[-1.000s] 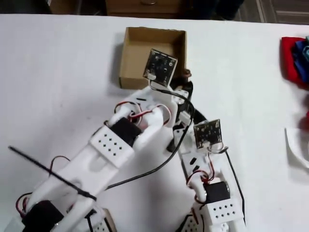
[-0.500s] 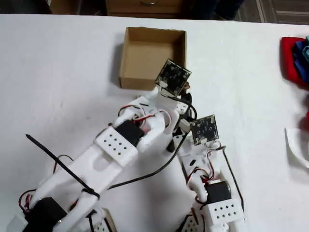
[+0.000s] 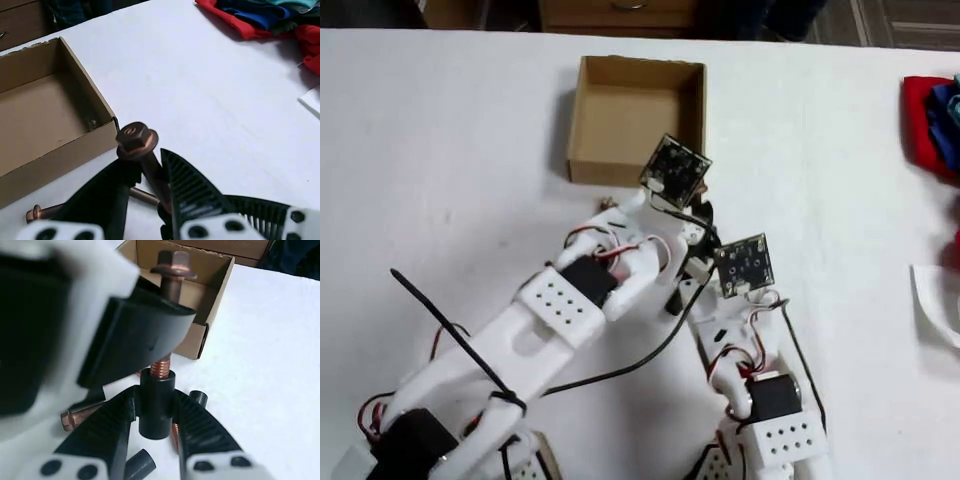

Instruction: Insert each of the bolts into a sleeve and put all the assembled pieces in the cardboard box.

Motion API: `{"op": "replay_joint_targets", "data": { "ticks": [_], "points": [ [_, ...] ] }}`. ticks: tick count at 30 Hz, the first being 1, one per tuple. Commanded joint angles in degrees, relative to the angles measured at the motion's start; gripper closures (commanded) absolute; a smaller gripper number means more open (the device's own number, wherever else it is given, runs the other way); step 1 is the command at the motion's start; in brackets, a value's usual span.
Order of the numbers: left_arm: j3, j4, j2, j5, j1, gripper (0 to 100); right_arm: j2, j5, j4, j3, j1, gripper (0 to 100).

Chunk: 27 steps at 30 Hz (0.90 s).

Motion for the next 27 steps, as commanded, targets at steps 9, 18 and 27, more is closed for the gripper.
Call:
{"op": "replay_joint_targets", "data": {
  "ticks": [9, 18, 27],
  "points": [
    [-0.3, 9.3, -0.7, 1.7, -1.1, 80, -0.6, 0.0, -0.5, -5.2, 0.3, 97.5],
    [-9.3, 18.6, -0.7, 3.6, -1.1, 80, -0.6, 0.0, -0.5, -5.1, 0.3, 97.5],
    [-24.0, 33.3, -6.9, 3.3, -14.1, 80, -0.1, -1.5, -0.6, -4.1, 5.1, 97.5]
  ]
}}
